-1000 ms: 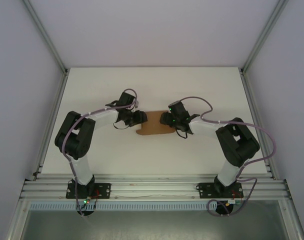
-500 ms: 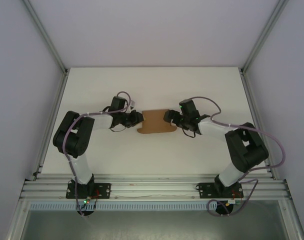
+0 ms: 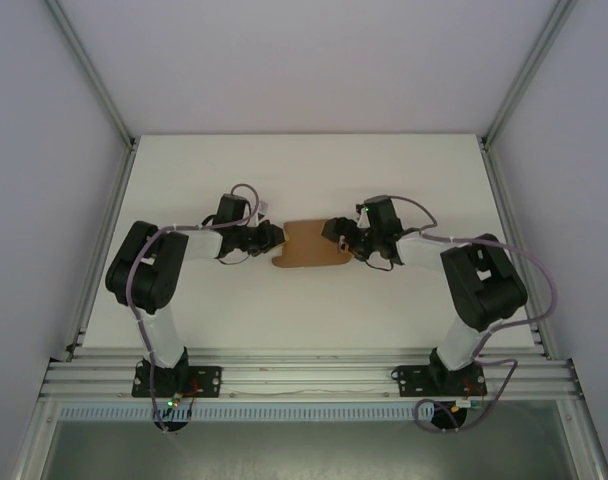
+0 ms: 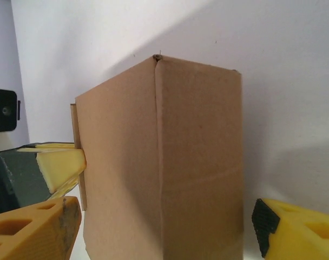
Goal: Assemble paper box
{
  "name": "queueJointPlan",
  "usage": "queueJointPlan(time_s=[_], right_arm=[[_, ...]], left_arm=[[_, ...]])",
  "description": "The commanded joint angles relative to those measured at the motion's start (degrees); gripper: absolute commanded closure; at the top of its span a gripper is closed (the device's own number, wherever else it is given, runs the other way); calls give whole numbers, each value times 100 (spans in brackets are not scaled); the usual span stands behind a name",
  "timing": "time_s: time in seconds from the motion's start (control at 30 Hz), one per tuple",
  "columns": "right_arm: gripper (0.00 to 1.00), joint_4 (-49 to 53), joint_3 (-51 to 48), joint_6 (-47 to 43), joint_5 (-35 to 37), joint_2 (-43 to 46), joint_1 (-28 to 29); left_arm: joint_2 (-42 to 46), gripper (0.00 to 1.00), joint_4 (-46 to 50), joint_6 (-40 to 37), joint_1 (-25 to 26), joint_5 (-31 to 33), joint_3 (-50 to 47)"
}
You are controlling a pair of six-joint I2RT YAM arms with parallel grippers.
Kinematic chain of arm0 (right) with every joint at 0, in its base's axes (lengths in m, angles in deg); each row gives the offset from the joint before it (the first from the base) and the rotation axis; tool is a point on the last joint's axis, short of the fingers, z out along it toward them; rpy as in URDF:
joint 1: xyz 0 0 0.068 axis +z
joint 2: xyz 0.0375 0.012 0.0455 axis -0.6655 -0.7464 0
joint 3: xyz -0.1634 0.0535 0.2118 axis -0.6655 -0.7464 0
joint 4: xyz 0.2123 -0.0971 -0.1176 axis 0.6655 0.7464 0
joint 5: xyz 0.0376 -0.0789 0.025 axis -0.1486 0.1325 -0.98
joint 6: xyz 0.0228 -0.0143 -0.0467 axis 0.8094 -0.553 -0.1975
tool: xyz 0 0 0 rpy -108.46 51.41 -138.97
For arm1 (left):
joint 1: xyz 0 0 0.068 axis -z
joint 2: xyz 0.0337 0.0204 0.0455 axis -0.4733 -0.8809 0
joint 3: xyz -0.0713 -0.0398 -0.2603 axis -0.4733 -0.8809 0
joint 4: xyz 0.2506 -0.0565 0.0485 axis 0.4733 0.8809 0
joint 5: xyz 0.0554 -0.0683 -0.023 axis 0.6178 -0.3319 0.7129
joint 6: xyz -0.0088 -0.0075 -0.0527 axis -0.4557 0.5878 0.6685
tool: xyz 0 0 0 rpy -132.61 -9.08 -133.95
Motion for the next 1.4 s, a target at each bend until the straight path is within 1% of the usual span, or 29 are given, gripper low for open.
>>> queueJointPlan(time_s=[0.0, 0.1, 0.17, 0.23, 0.33, 0.43, 0.47, 0.53, 0.6, 0.63, 0.67, 0.7, 0.77, 0.83, 0.9, 1.0, 1.07, 1.1, 1.17, 1.23, 1.27, 1.37], right_arm=[[18, -490, 132, 350, -476, -266, -44], [23, -997, 212, 682, -824, -528, -45], [29, -1520, 215, 973, -1068, -636, -48], [35, -1778, 208, 1149, -1162, -644, -49], [48, -1872, 163, 1207, -1203, -482, -46], [53, -1880, 60, 1234, -1185, -215, -46], [53, -1847, 20, 1242, -1158, -116, -44], [54, -1596, -18, 1187, -1054, 127, -45], [56, -1176, -33, 1112, -885, 390, -46], [57, -961, -48, 1085, -773, 548, -52], [57, -811, -75, 1112, -669, 700, -58], [58, -650, -92, 1141, -591, 860, -58], [58, -194, -88, 1218, -382, 1214, -77], [58, 403, -3, 1266, -239, 1523, -112], [58, 1015, 111, 1360, -146, 1781, -160], [59, 1726, 259, 1714, -107, 2082, -279], [59, 2149, 358, 2172, -192, 2202, -404], [58, 2285, 386, 2401, -301, 2228, -466], [60, 2377, 395, 2989, -598, 2277, -582], [64, 2226, 332, 3504, -849, 2337, -635], [64, 2257, 328, 3668, -918, 2365, -639], [64, 2498, 419, 3985, -1176, 2381, -693]], left_arm=[[-279, 84, 288, -161, -47, 110, -225], [-299, 84, 270, -223, -51, 93, -225], [-296, 84, 313, -288, -49, 132, -187], [-268, 84, 290, -290, -49, 132, -149], [-152, 77, 216, -289, -40, 134, -81], [17, 71, 153, -277, -28, 98, 27], [92, 66, 154, -296, -33, 80, 72], [326, 53, 196, -384, -6, 128, 164], [662, 30, 178, -541, 14, 262, 171], [881, 12, 227, -716, 38, 320, 187], [1094, 1, 310, -922, 67, 391, 207], [1325, 0, 417, -1149, 108, 508, 238], [1833, 0, 698, -1705, 225, 998, 282], [2361, 0, 849, -2400, 409, 1401, 234], [2818, 0, 894, -3040, 605, 1633, 146], [3423, 0, 1039, -4085, 915, 1488, 3], [3724, 0, 1363, -4904, 1125, 1174, -14], [3845, 0, 1545, -5240, 1254, 1161, -2], [4022, 0, 1839, -5814, 1527, 1322, -5], [4121, 0, 1987, -6196, 1720, 1615, -39], [4148, 0, 2102, -6376, 1773, 1721, -34], [4170, 0, 2600, -7017, 1860, 1698, 119]])
